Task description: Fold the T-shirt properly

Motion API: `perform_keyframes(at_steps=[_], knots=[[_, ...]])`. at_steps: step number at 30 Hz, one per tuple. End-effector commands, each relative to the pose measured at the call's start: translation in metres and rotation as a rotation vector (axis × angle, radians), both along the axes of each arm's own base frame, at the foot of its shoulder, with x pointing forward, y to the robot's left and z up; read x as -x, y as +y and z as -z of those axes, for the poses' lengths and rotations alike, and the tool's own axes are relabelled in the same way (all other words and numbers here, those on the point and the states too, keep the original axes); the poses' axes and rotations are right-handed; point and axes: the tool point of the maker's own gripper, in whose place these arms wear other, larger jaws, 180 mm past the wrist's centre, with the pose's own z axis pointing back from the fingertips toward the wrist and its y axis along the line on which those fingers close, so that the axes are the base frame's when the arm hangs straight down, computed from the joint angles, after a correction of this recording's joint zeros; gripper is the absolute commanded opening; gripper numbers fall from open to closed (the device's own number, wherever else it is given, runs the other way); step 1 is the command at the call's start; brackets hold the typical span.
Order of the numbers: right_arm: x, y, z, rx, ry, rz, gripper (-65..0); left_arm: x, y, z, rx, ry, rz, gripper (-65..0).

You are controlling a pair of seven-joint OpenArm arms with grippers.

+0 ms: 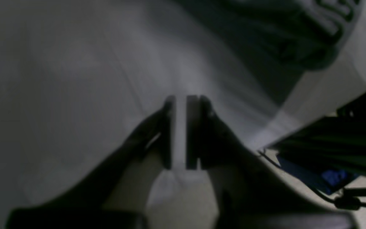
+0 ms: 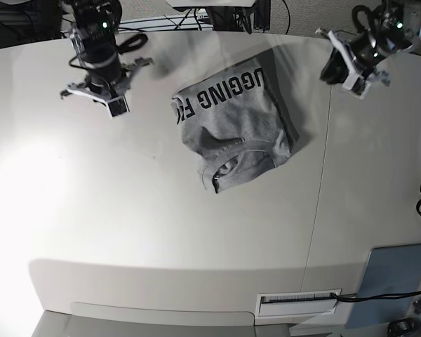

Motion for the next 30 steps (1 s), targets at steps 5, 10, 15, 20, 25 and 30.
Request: perform_keyframes(at_steps=[5, 10, 15, 20, 25, 30], knots=[[0.034, -0.022, -0.011, 0.083, 0.012, 0.113, -65.0, 0.032, 0.021, 0.001, -0.014, 0.073, -0.070, -65.0], [0.080, -0.036, -0.004, 0.157, 0.100, 0.164, -65.0, 0.075, 0.021, 0.015, -0.023, 0.187, -0.088, -65.0], [0.126, -0.044, -0.001, 0.218, 0.179, 0.170, -65.0, 0.111, 0.019, 0.039, -0.044, 0.267, -0.124, -65.0], [0.165, -0.043, 0.003, 0.221, 0.266, 0.153, -65.0, 0.143, 0.000, 0.060, 0.071, 0.323, -0.129, -65.0], [0.191, -0.043, 0.017, 0.220, 0.355, 0.127, -65.0, 0.167, 0.007, 0.081, 0.113, 0.365, -0.184, -65.0], [0.225, -0.041, 0.066, 0.166, 0.505, 0.079, -65.0, 0.185, 0.016, 0.116, 0.118, 0.455, -0.162, -65.0]])
